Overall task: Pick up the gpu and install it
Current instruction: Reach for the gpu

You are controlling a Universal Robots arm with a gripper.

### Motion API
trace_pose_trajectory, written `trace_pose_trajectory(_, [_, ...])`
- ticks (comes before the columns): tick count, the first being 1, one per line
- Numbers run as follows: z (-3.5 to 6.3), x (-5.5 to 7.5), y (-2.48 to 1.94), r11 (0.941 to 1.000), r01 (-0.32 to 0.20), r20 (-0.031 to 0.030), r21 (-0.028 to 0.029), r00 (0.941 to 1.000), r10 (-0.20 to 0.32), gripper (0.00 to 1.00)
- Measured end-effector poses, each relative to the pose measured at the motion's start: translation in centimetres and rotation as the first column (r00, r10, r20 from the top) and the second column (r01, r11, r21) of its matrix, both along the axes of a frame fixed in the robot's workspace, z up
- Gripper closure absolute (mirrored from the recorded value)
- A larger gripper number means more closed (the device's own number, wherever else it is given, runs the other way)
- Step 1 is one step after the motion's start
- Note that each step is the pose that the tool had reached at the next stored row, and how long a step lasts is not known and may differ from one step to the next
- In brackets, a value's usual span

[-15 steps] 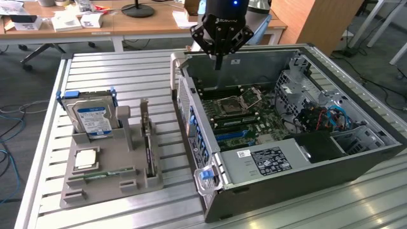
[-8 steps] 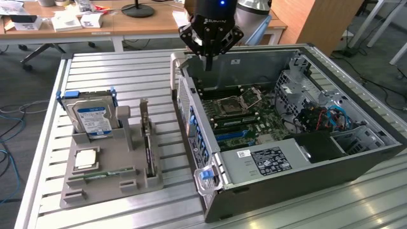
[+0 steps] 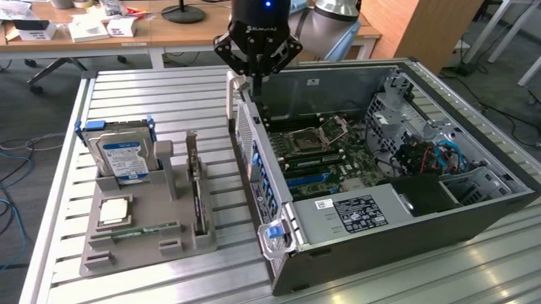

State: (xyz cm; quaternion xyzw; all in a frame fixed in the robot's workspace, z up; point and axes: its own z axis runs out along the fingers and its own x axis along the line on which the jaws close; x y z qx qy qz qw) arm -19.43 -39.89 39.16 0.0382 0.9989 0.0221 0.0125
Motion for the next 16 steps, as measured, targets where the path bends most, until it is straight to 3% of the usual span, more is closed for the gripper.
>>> trace_pose_trajectory(16, [-0.17,-5.0,0.00,1.0000,0.003,0.0001,-0.0007,1.0000,-0.003,0.89])
